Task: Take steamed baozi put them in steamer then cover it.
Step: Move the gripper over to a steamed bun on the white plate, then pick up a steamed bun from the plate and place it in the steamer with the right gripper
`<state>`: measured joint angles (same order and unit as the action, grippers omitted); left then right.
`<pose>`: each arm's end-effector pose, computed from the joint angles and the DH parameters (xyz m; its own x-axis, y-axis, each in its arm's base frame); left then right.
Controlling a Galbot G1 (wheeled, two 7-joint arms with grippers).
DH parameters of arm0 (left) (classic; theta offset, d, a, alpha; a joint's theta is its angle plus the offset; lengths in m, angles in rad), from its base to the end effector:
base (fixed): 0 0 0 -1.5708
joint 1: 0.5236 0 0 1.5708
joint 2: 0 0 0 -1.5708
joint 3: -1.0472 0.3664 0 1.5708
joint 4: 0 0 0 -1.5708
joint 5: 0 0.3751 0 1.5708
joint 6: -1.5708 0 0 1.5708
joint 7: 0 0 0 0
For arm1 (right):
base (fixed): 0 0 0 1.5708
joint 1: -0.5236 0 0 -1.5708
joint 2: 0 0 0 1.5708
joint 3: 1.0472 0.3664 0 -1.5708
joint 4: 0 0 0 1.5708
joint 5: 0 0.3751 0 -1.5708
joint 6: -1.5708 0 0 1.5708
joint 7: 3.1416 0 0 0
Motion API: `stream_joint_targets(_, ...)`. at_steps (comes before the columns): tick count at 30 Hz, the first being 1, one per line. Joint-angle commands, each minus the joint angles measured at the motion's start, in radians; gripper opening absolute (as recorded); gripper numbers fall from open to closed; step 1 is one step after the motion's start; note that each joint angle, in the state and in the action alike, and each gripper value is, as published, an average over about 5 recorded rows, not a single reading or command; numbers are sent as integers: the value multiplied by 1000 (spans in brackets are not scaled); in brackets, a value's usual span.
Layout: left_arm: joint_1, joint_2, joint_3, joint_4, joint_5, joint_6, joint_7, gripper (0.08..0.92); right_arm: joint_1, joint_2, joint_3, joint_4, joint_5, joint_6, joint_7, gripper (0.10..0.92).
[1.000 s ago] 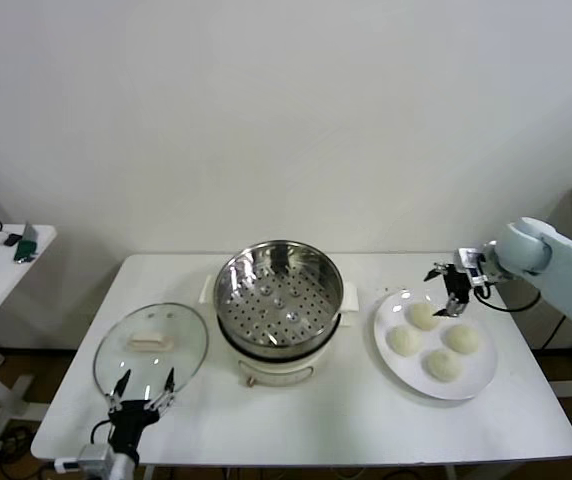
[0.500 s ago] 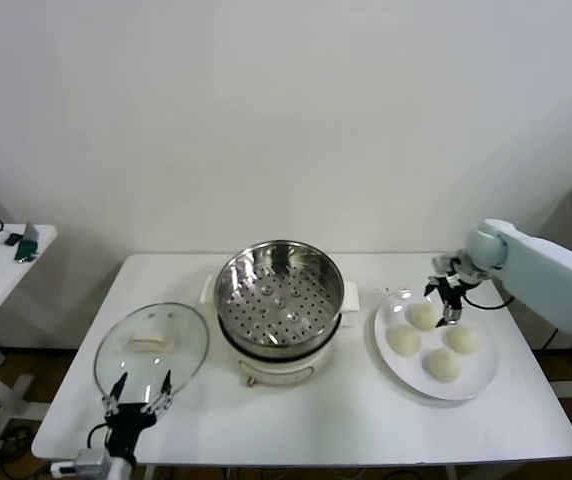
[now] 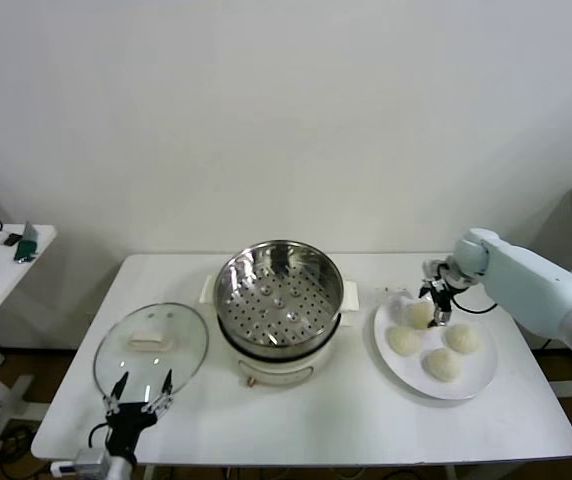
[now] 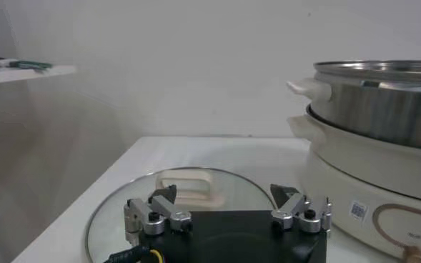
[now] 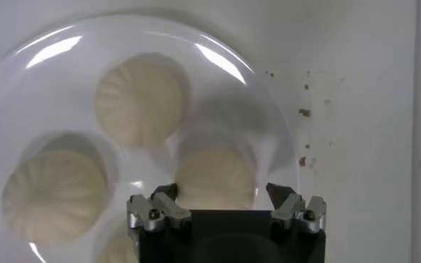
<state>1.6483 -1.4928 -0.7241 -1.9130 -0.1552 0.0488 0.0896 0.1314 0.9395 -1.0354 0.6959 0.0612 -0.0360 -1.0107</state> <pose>0.1531 0.0889 -0.3891 -0.9566 -0.0711 0.2824 -0.0740 0.9973 0.0004 0.6203 -0.1920 -0.2535 -0.1711 -0.0750 0.9824 -0.9853 0.0132 -0.1706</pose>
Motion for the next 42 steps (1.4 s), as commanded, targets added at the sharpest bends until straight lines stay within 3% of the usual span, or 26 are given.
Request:
stream_joint_targets(1, 1, 0, 0, 2, -2, -1, 0, 823, -13, 26, 17, -42, 11, -4, 5, 754)
stream_joint_targets(8, -1, -4, 3, 4, -3, -1, -2, 823, 0, 10, 8, -4, 19, -11, -7, 621)
stream_joint_targets(16, -3, -6, 5, 12, -1, -2, -5, 823, 67, -26, -52, 79, 47, -9, -24, 611)
stream_joint_targets(23, -8, -3, 6, 9, -1, 0, -6, 823, 395, -61, -333, 289, 165, 41, -40, 611)
stream_joint_targets(32, -10, -4, 9, 1, 8, -3, -6, 823, 796, 48, -457, 541, 129, 299, -22, 611)
stream_joint_targets(42, -15, -10, -1, 0, 11, -9, -7, 823, 759, 210, -408, 721, 33, 511, 28, 611)
